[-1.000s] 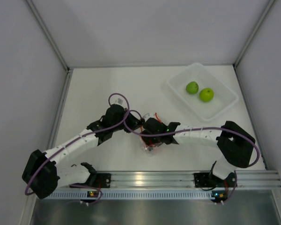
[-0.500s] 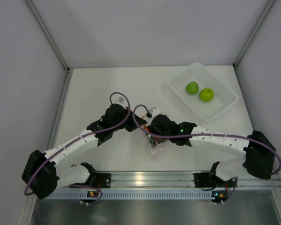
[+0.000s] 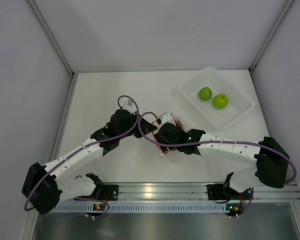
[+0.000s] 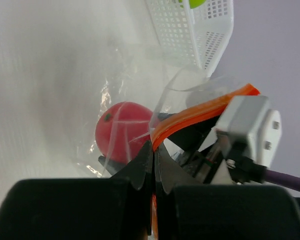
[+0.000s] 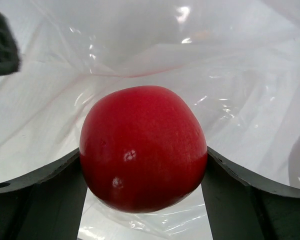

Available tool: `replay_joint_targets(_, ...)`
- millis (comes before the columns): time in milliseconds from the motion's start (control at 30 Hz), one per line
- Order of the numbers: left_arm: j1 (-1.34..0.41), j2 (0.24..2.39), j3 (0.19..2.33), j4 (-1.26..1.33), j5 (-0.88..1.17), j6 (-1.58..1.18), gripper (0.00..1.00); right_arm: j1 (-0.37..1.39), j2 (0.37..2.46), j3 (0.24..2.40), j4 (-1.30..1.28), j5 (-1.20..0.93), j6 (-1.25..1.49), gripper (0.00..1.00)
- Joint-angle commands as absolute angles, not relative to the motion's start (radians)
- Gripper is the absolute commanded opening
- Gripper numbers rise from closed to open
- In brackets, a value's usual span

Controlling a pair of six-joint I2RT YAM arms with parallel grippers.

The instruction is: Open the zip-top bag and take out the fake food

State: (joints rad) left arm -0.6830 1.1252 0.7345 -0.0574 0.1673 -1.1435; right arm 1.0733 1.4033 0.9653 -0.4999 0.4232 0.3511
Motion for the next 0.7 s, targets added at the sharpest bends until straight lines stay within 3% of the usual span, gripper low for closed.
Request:
replay_joint_targets(0, -0.683, 1.085, 0.804, -0.021, 0.176, -1.05, 0.0, 1.091, 1.417, 0.983, -0.491, 0.495, 0.353, 0.5)
replay_joint_targets(367, -0.69, 1.117, 0.793, -0.021, 0.229, -1.052, 0.0, 1.091, 1.312, 1.02, -0.472, 0.509, 0.39, 0.48)
replay_joint_targets(667, -0.842, 1.077, 0.839, -0.029, 0.011, -0.996, 0.0, 1.091, 1.318, 1.127, -0.548, 0.526, 0.471, 0.48)
